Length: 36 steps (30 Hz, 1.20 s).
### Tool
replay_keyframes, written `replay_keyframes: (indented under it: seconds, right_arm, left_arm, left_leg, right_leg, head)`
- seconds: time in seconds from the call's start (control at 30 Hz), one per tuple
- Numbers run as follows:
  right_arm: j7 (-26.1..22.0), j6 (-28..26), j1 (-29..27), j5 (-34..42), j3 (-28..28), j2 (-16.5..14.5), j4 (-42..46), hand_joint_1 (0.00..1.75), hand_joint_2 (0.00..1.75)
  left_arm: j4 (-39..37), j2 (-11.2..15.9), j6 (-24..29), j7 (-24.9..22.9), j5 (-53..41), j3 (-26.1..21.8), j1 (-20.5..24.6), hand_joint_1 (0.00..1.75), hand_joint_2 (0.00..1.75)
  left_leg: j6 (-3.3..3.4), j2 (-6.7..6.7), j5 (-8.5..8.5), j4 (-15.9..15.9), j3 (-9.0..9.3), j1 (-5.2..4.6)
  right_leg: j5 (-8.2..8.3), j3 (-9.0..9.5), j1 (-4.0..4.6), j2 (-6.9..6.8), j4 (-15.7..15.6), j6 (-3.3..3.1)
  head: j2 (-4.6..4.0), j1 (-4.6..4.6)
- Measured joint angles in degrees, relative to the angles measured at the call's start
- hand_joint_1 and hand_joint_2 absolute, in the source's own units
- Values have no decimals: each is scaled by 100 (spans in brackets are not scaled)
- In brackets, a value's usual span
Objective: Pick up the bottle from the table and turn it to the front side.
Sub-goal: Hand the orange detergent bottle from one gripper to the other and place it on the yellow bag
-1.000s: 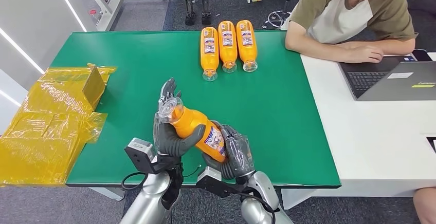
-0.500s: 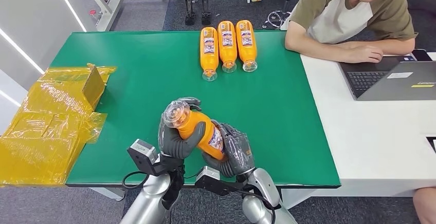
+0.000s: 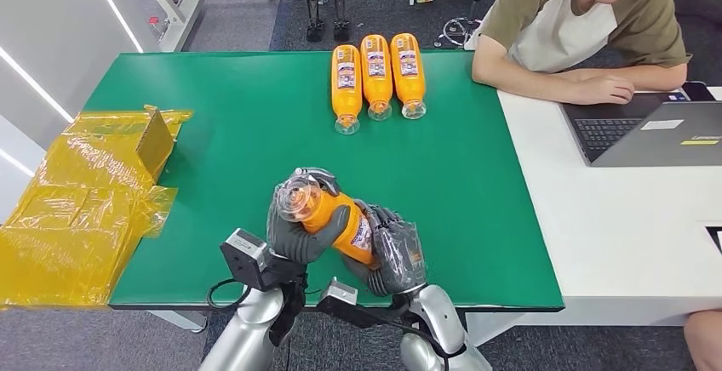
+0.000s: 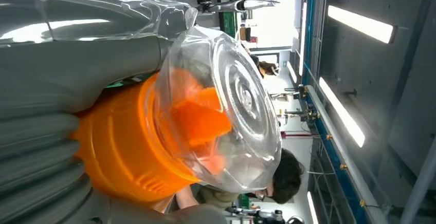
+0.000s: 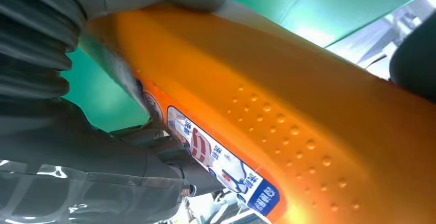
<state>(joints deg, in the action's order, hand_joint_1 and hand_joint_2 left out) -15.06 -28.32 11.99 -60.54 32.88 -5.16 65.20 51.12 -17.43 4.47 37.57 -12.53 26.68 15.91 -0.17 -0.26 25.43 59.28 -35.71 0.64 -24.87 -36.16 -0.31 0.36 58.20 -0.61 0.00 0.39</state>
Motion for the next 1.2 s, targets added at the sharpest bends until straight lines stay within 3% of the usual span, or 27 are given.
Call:
replay_keyframes:
  seconds: [0.07, 0.1, 0.23, 0.37, 0.67, 0.8, 1.0, 1.1, 1.2]
  right_arm:
    - [188, -117, -98, -325, -9, 0, 139, 9, 175]
    - [216, -159, -152, -396, -9, 0, 198, 0, 175]
    - [130, -337, -340, -300, 11, -2, 336, 0, 175]
    - [15, -521, -463, -103, 13, -8, 398, 0, 175]
    - [-190, -817, -696, 208, 11, -67, 439, 0, 175]
    - [-184, -842, -852, 208, 2, -76, 615, 0, 175]
    - [-201, -807, -934, 234, -36, -82, 770, 0, 175]
    - [-263, -771, -942, 286, -61, -104, 798, 0, 175]
    - [-314, -719, -956, 284, -87, -121, 868, 0, 175]
  left_arm:
    - [155, 14, 88, -197, -292, 2, -8, 175, 175]
    - [235, 22, 176, -295, -443, 2, -11, 175, 175]
    - [505, 50, 821, -577, -975, -40, -5, 175, 175]
    - [850, 146, 1861, -948, -1791, -231, 40, 175, 175]
    - [1056, 868, 3368, -1607, -3553, -807, 673, 175, 175]
    - [568, 1185, 3527, -2056, -4743, -1069, 1270, 175, 175]
    - [-877, 1537, 3536, -2461, -5466, -1335, 2299, 175, 175]
    - [-1738, 1680, 3472, -2998, -6039, -1338, 2777, 175, 175]
    - [-2309, 1802, 3281, -3648, -6663, -1282, 2954, 175, 175]
  left_leg:
    - [0, 0, 0, 0, 0, 0]
    - [0, 0, 0, -1, -1, 0]
    - [0, -1, 0, -2, -3, 1]
    - [0, 0, 0, -2, -2, 1]
    - [-13, -3, -9, -3, 1, 5]
    - [-18, -7, -15, -3, 0, 5]
    - [-21, 2, -23, -3, 1, 6]
    - [-22, 7, -26, -3, 0, 5]
    - [-23, 22, -25, -4, 5, 5]
  right_leg:
    - [0, 0, 0, 0, 0, 0]
    - [0, 0, 0, -1, 0, 0]
    - [0, 0, 0, -2, 2, 0]
    - [0, 0, 0, -1, 4, -1]
    - [5, 0, 3, -3, 9, -10]
    - [6, 0, 5, -6, 9, -10]
    - [19, -3, 6, 0, 11, -24]
    - [21, -4, 6, 4, 11, -26]
    - [22, -6, 4, 19, 12, -28]
  head:
    - [0, -1]
    - [0, -1]
    - [0, -1]
    - [0, -1]
    - [0, 0]
    - [0, 1]
    - [0, 2]
    - [0, 3]
    - [-1, 2]
